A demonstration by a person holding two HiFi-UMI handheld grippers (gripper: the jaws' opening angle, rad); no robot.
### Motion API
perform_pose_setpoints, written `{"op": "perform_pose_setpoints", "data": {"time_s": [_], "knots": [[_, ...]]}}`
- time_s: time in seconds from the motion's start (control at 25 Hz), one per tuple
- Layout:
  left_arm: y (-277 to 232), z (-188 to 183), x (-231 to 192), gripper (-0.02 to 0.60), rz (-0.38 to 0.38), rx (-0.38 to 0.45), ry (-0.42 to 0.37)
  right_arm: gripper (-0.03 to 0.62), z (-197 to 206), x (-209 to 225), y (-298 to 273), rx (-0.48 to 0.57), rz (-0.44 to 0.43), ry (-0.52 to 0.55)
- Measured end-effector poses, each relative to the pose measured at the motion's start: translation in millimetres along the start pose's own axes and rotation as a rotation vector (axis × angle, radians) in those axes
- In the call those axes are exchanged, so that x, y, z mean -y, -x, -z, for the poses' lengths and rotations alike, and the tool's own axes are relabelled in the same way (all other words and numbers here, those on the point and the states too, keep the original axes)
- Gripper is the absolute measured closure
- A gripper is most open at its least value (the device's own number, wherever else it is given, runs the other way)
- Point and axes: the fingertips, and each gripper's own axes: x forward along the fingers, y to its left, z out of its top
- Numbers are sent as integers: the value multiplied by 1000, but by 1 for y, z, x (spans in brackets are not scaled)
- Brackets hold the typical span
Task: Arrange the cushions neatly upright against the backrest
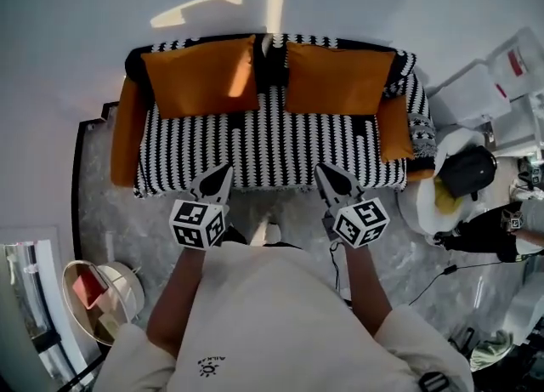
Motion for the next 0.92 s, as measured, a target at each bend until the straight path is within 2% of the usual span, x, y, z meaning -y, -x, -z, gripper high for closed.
{"op": "perform_pose_setpoints", "data": {"time_s": [0.16, 0.28, 0.6, 0.92], "knots": [[15, -12, -3, 565, -37, 33, -19, 571, -1, -17, 11, 25, 6, 1], [25, -16, -12, 565, -55, 37, 9, 571, 2, -29, 12, 7, 21, 17], [46, -22, -58, 565, -99, 54, 13, 571, -4, -45, -2, -13, 94, 35], [62, -13, -80, 565, -101, 41, 4, 572, 0, -49, -3, -15, 159, 12]]}}
